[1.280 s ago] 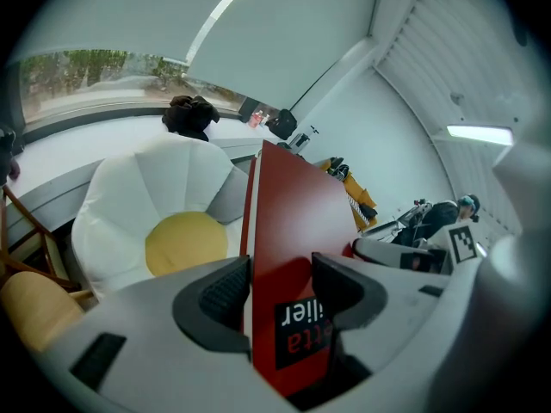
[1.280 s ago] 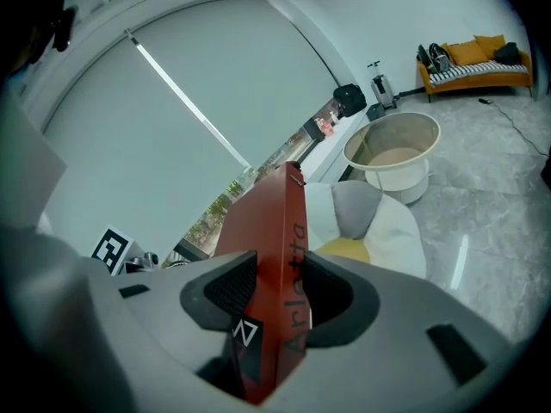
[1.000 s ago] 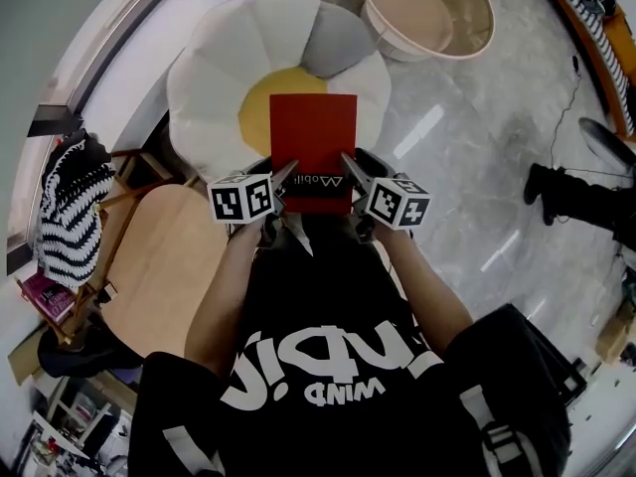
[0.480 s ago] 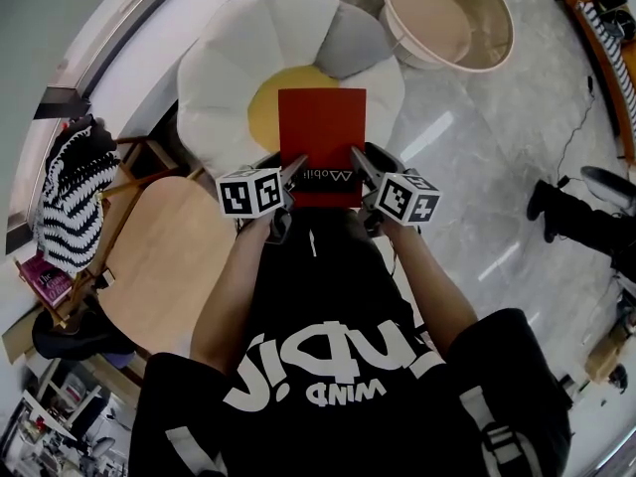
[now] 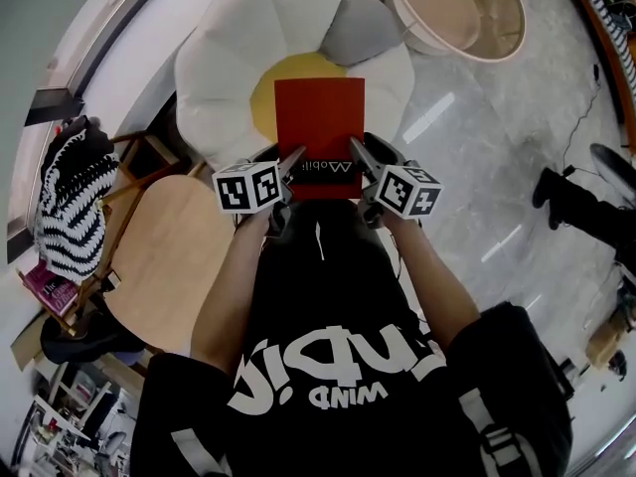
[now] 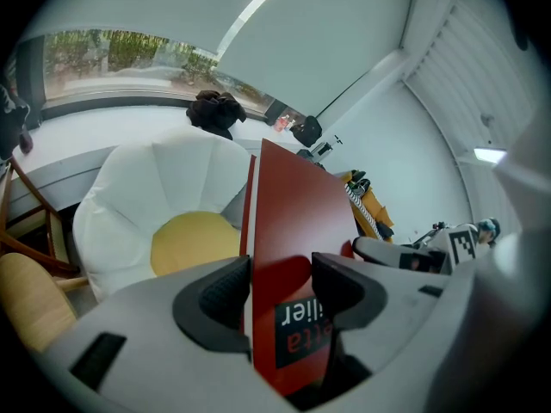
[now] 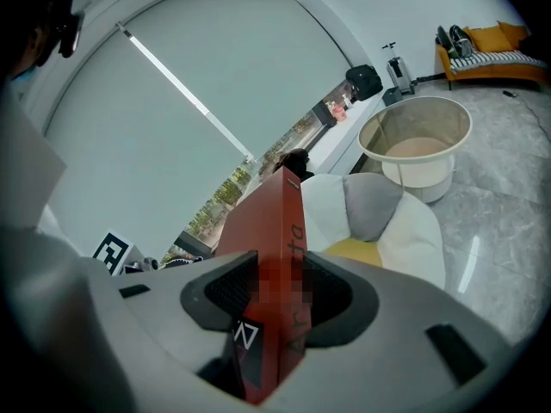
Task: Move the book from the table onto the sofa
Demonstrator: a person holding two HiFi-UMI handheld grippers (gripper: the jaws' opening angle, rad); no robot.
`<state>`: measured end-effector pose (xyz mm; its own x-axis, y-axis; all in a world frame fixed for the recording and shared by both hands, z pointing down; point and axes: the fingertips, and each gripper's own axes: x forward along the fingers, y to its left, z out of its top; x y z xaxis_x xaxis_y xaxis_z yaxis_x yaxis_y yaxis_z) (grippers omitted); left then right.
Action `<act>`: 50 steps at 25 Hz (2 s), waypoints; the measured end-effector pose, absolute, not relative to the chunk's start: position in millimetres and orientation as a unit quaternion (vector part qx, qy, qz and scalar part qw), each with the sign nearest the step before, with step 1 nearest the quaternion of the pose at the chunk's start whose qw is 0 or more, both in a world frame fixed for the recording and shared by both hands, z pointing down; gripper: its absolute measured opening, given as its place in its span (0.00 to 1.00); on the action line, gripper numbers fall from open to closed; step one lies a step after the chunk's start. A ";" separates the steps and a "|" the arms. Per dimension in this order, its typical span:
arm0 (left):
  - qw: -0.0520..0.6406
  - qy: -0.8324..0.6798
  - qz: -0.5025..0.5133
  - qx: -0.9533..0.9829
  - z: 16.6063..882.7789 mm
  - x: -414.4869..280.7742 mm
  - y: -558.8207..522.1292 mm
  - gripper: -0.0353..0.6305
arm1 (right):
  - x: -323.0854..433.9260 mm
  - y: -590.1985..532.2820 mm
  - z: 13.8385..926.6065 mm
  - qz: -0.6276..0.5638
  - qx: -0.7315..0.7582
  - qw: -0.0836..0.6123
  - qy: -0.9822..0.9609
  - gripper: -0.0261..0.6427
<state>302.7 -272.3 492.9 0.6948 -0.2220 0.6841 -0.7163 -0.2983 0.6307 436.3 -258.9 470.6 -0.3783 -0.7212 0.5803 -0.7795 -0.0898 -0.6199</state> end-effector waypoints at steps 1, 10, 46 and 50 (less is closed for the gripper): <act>0.509 -0.307 0.243 0.767 497.2 301.2 -275.3 0.41 | 434.7 -262.1 475.1 0.487 0.557 0.029 -0.672 0.28; 0.523 -0.309 0.243 0.757 547.7 296.2 -309.7 0.40 | 431.9 -299.5 526.9 0.491 0.561 0.018 -0.666 0.28; 0.551 -0.323 0.262 0.723 828.4 292.8 -370.5 0.40 | 428.0 -363.5 811.8 0.524 0.551 0.053 -0.647 0.27; 0.555 -0.332 0.256 0.718 858.2 289.8 -373.3 0.40 | 424.9 -368.0 841.6 0.525 0.548 0.057 -0.649 0.27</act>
<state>289.8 -373.3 858.2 0.6483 -0.1928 0.7366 -0.7614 -0.1628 0.6275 424.9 -368.0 841.6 -0.3932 -0.6514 0.6489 -0.7703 -0.1521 -0.6193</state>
